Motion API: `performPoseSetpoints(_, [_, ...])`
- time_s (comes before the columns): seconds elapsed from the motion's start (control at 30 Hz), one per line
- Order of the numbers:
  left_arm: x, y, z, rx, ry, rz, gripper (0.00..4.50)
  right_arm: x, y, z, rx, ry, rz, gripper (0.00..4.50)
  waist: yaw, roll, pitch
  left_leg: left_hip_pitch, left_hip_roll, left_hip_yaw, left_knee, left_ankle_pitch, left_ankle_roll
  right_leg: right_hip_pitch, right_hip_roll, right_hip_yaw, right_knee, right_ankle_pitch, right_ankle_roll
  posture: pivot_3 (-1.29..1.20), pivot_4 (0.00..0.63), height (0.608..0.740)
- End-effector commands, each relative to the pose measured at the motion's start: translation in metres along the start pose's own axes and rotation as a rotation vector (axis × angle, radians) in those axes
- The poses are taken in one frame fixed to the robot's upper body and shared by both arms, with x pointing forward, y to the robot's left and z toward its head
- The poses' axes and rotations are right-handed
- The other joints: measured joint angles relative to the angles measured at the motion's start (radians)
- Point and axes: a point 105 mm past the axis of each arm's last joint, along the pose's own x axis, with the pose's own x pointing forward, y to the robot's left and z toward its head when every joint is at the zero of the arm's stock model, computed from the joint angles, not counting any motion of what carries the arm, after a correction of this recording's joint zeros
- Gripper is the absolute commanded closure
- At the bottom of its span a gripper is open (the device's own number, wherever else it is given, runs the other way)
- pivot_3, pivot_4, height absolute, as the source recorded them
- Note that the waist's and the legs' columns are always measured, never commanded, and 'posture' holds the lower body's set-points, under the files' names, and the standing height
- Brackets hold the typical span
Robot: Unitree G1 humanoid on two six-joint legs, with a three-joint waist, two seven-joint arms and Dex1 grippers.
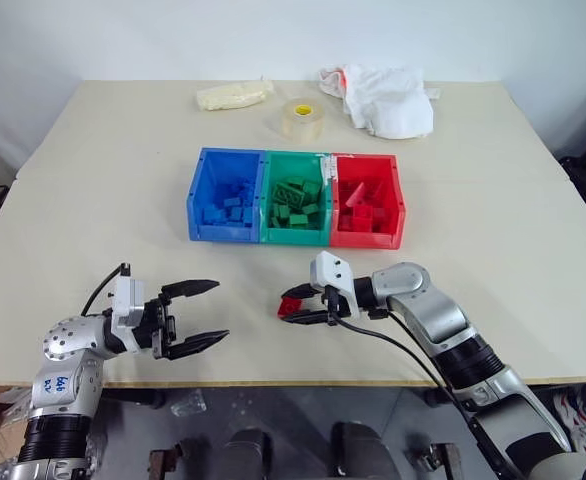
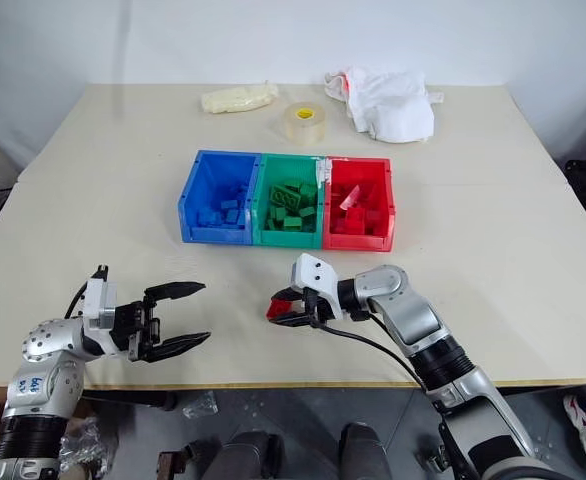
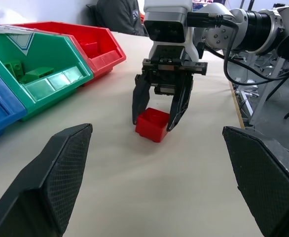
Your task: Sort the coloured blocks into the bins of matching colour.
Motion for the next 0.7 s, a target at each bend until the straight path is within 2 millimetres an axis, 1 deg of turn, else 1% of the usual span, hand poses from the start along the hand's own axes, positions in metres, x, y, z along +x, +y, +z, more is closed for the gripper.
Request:
performPoseSetpoints(0.03, [-0.001, 0.001, 0.009, 0.033, -0.024, 0.003, 0.0, -0.004, -0.002, 0.013, -0.036, -0.047, -0.024, 3.03, 0.0, 0.0, 0.0, 0.0, 0.0, 0.0, 0.0, 0.0, 0.0, 0.0, 0.0, 0.0, 0.0, 0.0, 0.0, 0.0, 0.15, 0.74])
performPoseSetpoints(0.13, [0.001, 0.002, 0.009, 0.034, -0.027, 0.001, 0.0, -0.01, -0.008, 0.023, -0.043, -0.082, -0.071, 3.03, 0.001, 0.0, 0.0, 0.0, 0.0, 0.0, 0.0, 0.0, 0.0, 0.0, 0.0, 0.0, 0.0, 0.0, 0.0, 0.0, 0.15, 0.74])
performPoseSetpoints(0.2, [0.001, 0.004, 0.01, 0.034, -0.029, 0.001, 0.0, -0.023, -0.021, 0.036, -0.047, -0.126, -0.147, 3.03, 0.001, 0.0, 0.0, 0.0, 0.0, 0.0, 0.0, 0.0, 0.0, 0.0, 0.0, 0.0, 0.0, 0.0, 0.0, 0.0, 0.15, 0.74])
performPoseSetpoints(0.33, [0.002, 0.004, 0.008, 0.029, -0.029, -0.002, 0.0, -0.064, -0.055, 0.054, -0.086, -0.143, -0.32, 3.03, 0.001, 0.0, 0.0, 0.0, 0.0, 0.0, 0.0, 0.0, 0.0, 0.0, 0.0, 0.0, 0.0, 0.0, 0.0, 0.0, 0.15, 0.74])
performPoseSetpoints(0.43, [0.003, 0.005, 0.007, 0.026, -0.032, -0.004, 0.0, -0.089, -0.08, 0.064, -0.121, -0.139, -0.436, 3.03, 0.0, 0.0, 0.0, 0.0, 0.0, 0.0, 0.0, 0.0, 0.0, 0.0, 0.0, 0.0, 0.0, 0.0, 0.0, 0.0, 0.15, 0.74])
performPoseSetpoints(0.53, [0.006, 0.006, 0.006, 0.023, -0.035, -0.008, 0.0, -0.107, -0.103, 0.07, -0.142, -0.137, -0.522, 3.03, -0.002, 0.0, 0.0, 0.0, 0.0, 0.001, -0.001, 0.0, 0.0, 0.0, 0.0, 0.0, 0.0, 0.0, 0.0, 0.0, 0.15, 0.74])
performPoseSetpoints(0.63, [0.009, 0.007, 0.005, 0.022, -0.039, -0.014, 0.0, -0.125, -0.13, 0.07, -0.182, -0.088, -0.616, 3.03, -0.006, 0.0, 0.0, 0.0, 0.0, 0.001, -0.001, 0.0, 0.0, -0.001, 0.0, 0.0, 0.0, 0.0, 0.0, 0.0, 0.15, 0.74])
performPoseSetpoints(0.7, [0.01, 0.008, 0.005, 0.023, -0.04, -0.015, 0.0, -0.13, -0.14, 0.07, -0.197, -0.07, -0.639, 2.32, -0.007, 0.0, 0.0, 0.0, 0.0, 0.002, -0.001, 0.0, 0.0, -0.001, 0.0, 0.0, 0.0, 0.0, 0.0, 0.0, 0.15, 0.74])
